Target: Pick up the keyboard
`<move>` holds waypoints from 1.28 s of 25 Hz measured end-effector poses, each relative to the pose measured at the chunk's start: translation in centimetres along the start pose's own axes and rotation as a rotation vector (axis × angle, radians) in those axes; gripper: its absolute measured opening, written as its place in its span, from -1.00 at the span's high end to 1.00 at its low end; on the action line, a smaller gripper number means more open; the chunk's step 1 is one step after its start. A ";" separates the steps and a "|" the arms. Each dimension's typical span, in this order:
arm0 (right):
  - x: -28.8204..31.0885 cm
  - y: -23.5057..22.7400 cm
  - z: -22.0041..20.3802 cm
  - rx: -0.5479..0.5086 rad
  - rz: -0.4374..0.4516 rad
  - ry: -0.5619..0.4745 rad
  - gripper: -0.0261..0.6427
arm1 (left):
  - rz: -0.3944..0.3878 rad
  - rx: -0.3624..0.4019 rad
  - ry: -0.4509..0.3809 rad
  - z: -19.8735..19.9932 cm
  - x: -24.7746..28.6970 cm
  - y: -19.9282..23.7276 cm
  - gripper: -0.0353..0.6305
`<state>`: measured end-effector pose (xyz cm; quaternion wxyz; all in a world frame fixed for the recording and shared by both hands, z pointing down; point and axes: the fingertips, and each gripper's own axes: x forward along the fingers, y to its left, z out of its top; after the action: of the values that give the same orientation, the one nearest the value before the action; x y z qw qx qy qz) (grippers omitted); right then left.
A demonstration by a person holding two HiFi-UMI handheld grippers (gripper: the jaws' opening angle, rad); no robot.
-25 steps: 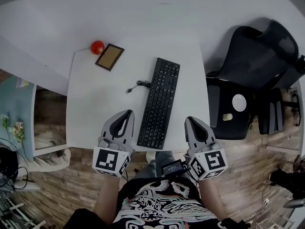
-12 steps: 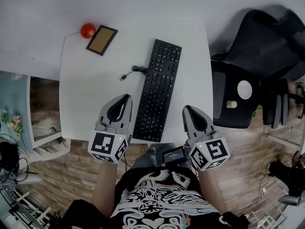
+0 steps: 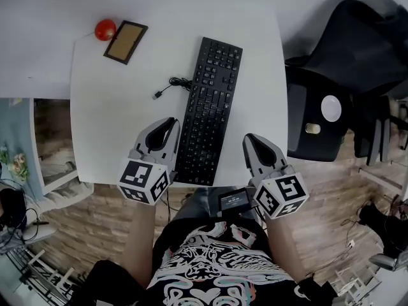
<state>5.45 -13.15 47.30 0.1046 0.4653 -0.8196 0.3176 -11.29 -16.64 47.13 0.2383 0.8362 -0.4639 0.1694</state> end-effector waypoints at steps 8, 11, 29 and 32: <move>1.6 -0.6 -2.0 0.026 0.023 0.079 0.83 | -0.003 0.021 0.096 -2.8 1.6 0.2 0.82; 2.2 -0.8 -2.4 0.044 0.031 0.096 0.83 | -0.037 -0.022 0.121 -3.6 2.4 0.1 0.65; 6.1 -0.4 -7.3 0.170 0.144 0.294 0.83 | -0.184 -0.317 0.287 -7.8 5.4 -0.8 0.25; 6.3 -0.3 -7.8 0.155 0.148 0.308 0.83 | -0.207 -0.358 0.306 -8.2 5.9 -1.3 0.24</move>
<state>1.31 -12.81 56.40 0.1689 0.3562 -0.7990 0.4542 -7.68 -15.61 56.59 0.4662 0.7883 -0.3570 0.1838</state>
